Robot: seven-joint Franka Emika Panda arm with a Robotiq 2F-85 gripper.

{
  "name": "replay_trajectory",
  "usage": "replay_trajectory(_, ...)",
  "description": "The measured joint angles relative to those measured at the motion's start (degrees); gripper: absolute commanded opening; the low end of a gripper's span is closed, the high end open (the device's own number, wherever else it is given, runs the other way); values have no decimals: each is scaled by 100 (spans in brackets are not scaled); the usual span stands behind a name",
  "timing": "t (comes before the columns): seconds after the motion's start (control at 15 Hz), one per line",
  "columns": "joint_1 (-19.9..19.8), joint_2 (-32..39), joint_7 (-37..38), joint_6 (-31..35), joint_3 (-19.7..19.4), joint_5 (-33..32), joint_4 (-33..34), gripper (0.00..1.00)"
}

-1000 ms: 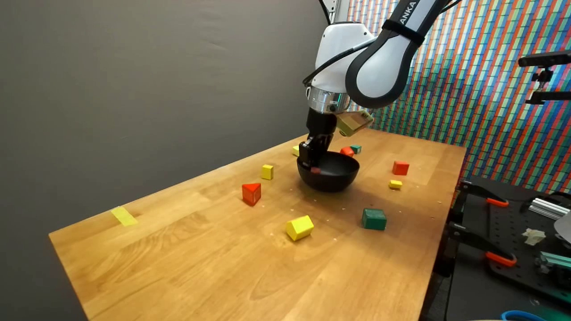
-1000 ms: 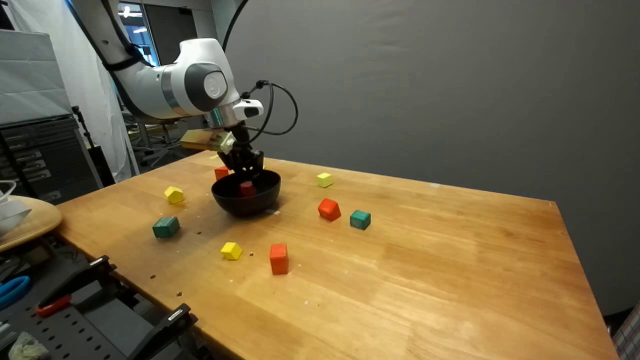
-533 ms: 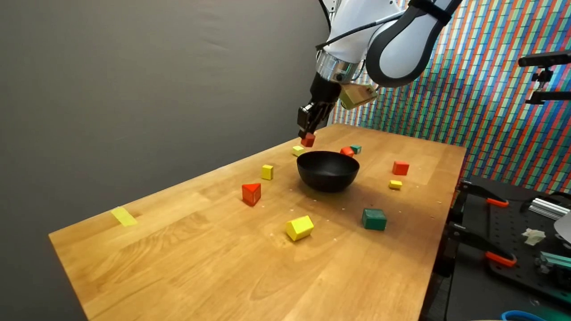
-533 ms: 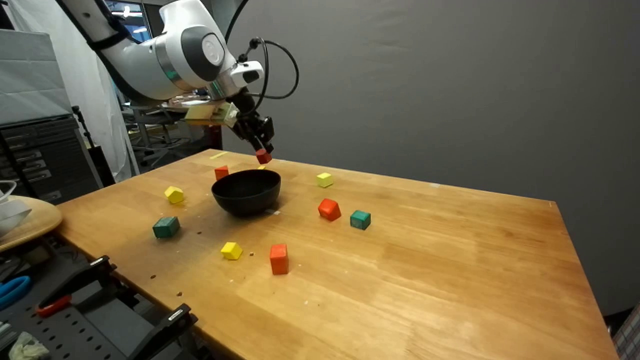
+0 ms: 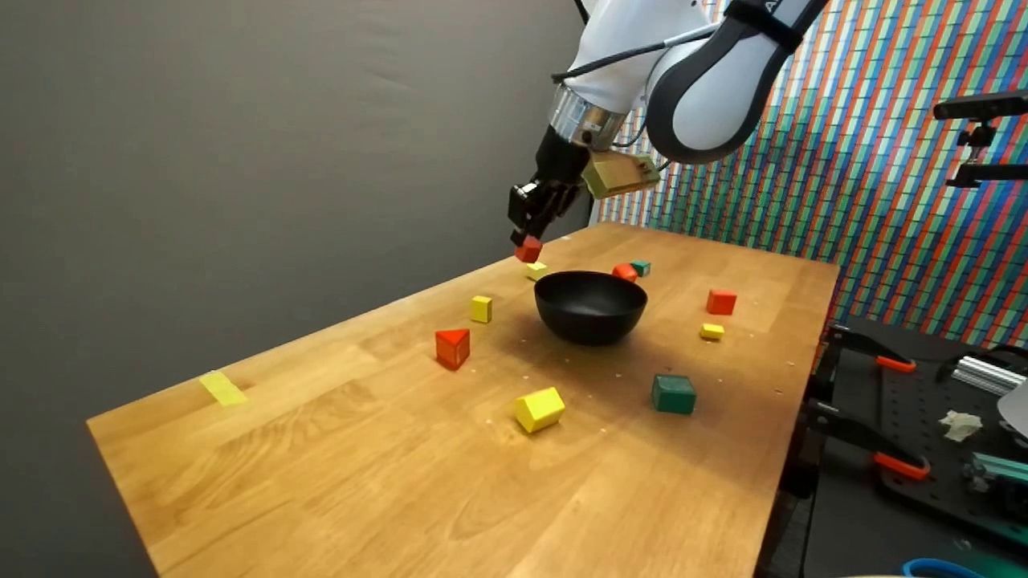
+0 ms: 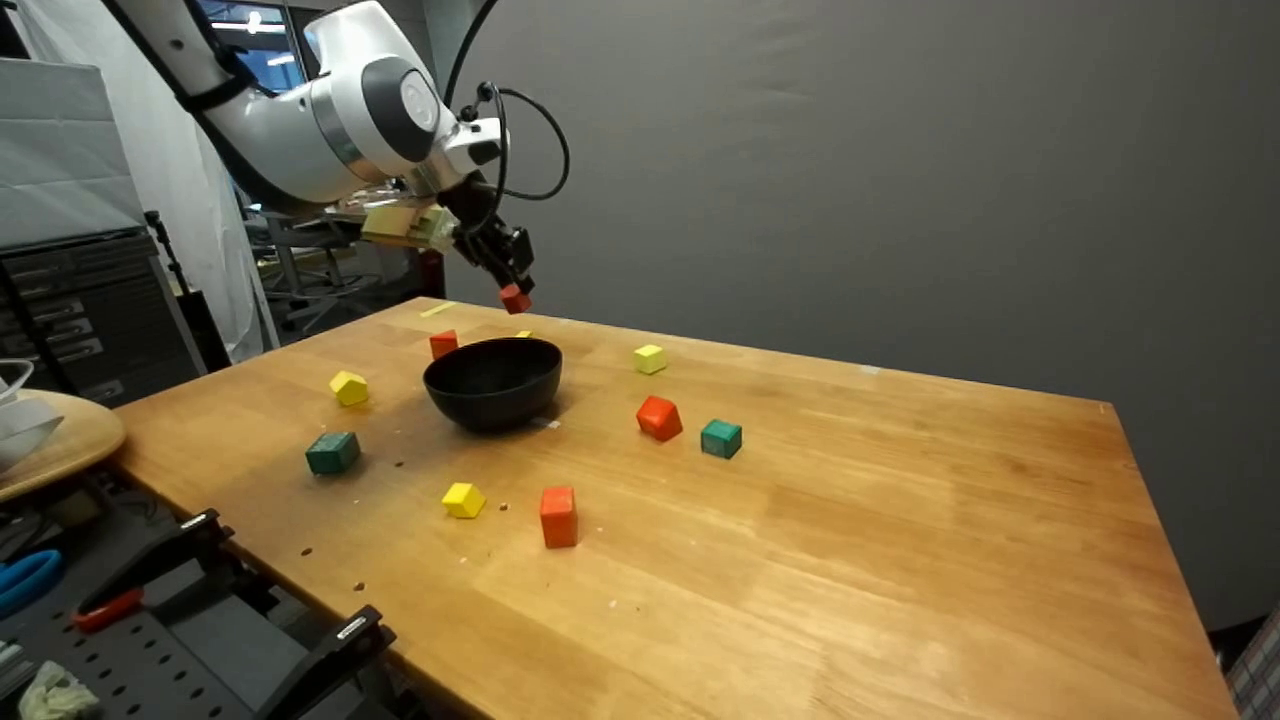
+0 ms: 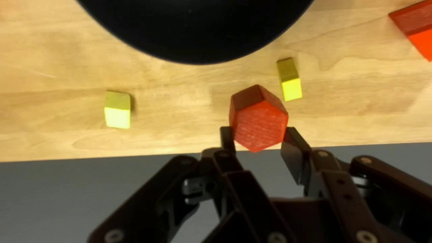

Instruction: Take the blocks out of the bowl and place them on the table

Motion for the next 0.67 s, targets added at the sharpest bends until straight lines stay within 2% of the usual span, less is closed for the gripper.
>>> replay_trajectory(0.13,-289,95,-28,-549,492,427,332,16)
replay_trajectory(0.2,-369,179,-28,-793,608,589,559,16)
replay_trajectory(0.67,-800,1163,42,-2005,641,919,2387,16)
